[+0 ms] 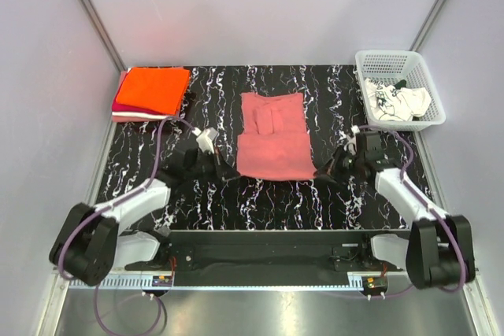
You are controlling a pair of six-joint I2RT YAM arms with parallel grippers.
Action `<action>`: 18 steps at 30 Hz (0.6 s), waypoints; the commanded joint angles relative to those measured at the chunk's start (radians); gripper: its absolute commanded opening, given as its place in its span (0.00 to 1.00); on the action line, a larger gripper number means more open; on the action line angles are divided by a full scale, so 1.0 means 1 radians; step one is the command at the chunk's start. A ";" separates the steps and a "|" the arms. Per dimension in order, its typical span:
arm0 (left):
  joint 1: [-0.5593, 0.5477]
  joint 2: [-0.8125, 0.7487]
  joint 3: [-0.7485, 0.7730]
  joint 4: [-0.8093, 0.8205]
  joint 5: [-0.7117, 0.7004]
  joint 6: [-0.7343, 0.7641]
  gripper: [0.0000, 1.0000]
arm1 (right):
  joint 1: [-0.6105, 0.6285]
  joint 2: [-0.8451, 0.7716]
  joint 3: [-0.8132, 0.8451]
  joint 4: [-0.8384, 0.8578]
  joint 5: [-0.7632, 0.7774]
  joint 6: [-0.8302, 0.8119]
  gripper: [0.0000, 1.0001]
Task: Fold and stack the t-shirts
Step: Fold the tshirt
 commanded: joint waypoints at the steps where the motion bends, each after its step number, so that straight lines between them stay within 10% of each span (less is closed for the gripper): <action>1: -0.059 -0.148 -0.026 -0.107 -0.071 0.004 0.00 | 0.011 -0.130 -0.052 -0.130 0.062 0.076 0.00; 9: -0.116 -0.444 -0.018 -0.382 -0.171 -0.016 0.00 | 0.020 -0.552 -0.031 -0.395 0.088 0.159 0.00; 18: -0.113 -0.298 0.205 -0.458 -0.251 0.056 0.00 | 0.022 -0.382 0.159 -0.314 0.160 0.050 0.00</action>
